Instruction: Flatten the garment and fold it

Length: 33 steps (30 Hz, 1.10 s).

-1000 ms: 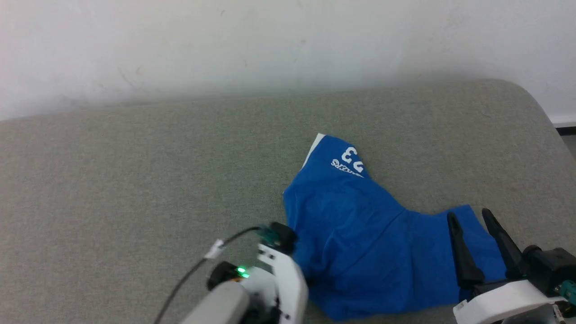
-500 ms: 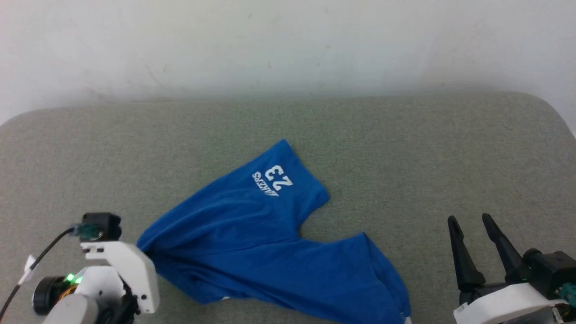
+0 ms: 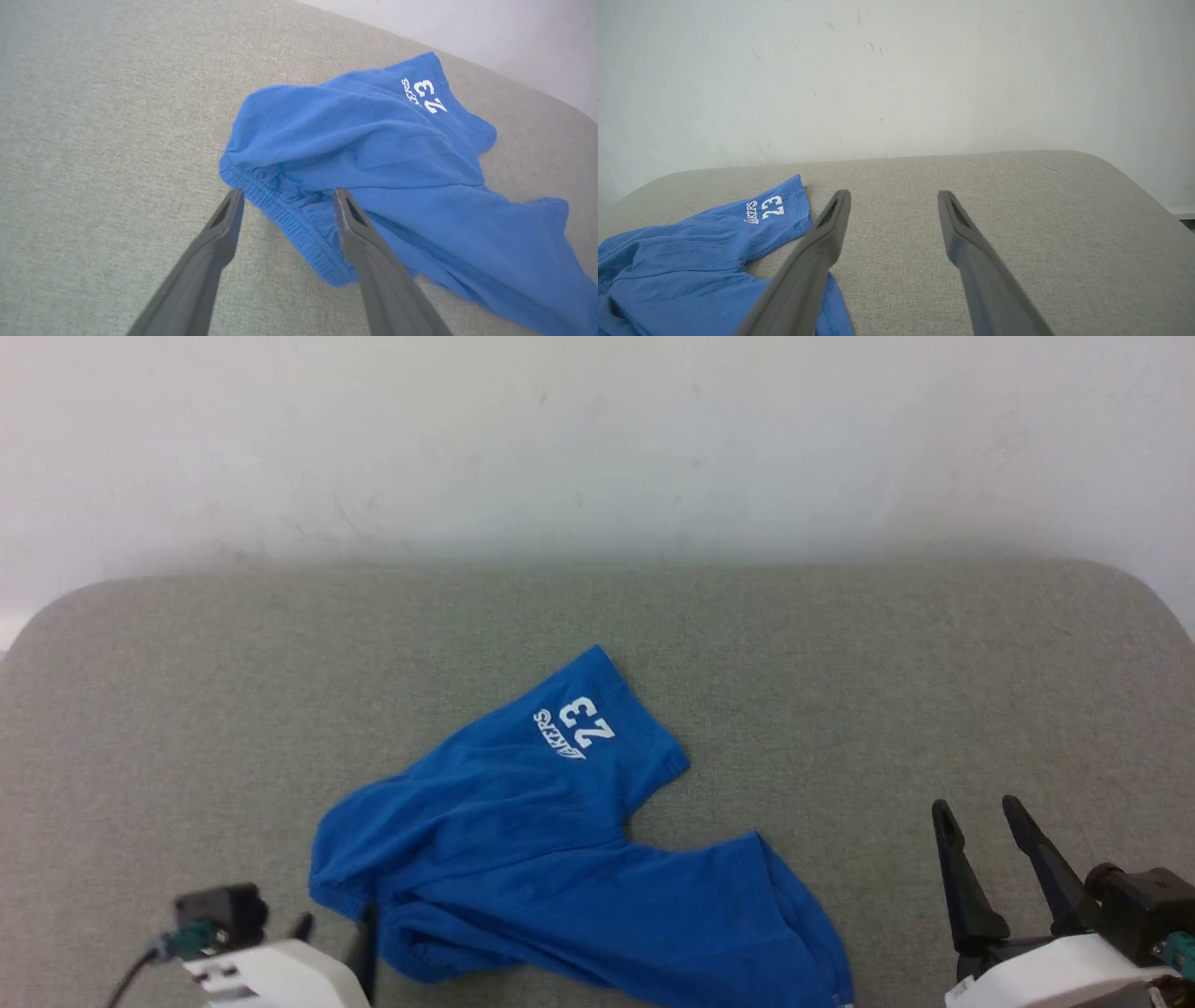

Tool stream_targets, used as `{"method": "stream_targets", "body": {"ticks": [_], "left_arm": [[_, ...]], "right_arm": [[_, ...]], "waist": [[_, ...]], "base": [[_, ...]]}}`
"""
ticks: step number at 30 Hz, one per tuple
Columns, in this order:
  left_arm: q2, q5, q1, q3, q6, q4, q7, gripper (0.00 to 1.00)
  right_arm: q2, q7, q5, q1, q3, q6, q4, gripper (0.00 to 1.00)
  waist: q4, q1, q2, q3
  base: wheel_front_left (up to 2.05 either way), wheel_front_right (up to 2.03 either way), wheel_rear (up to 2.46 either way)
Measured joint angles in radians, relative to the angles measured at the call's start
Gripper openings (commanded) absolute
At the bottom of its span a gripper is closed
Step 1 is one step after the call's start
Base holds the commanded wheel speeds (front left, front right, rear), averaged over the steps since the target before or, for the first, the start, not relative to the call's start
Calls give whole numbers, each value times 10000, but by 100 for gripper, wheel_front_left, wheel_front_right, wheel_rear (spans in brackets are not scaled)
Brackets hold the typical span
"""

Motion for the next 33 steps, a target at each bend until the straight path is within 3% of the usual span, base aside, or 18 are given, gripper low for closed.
{"method": "stream_targets", "body": {"ticks": [5,14,16,17,20,26,33], "left_arm": [[-67,-228,472,-546,-73,-240,807,100],[-322,-853,31,-779,-798,1356,1101,100],[-426,-1003,-158,-759,-1020,1488,966,29],[-466,-1078,-244,-761,-1135,1540,894,0],[-472,-1162,-398,-775,-1377,1618,746,0],[-159,-817,-531,-589,-1352,878,353,0],[943,-221,-495,-153,-596,-1244,1055,0]], "right_arm": [[2,88,0,42,100,0,-59,100],[2,178,0,39,226,0,-56,100],[0,178,0,40,192,0,-52,100],[0,178,0,40,173,0,-50,100],[0,178,0,42,155,0,-44,100],[-2,176,46,42,58,0,15,100],[0,178,59,43,-23,0,58,100]], "waist": [[155,0,0,-137],[-8,0,0,-145],[-80,1,0,-124],[-110,1,0,-114],[-179,1,0,-82],[-187,1,0,-107],[-144,1,0,-191]], "base": [[0,0,0],[0,0,0],[0,0,0],[0,0,0],[0,0,0],[0,0,0],[0,0,0]]}}
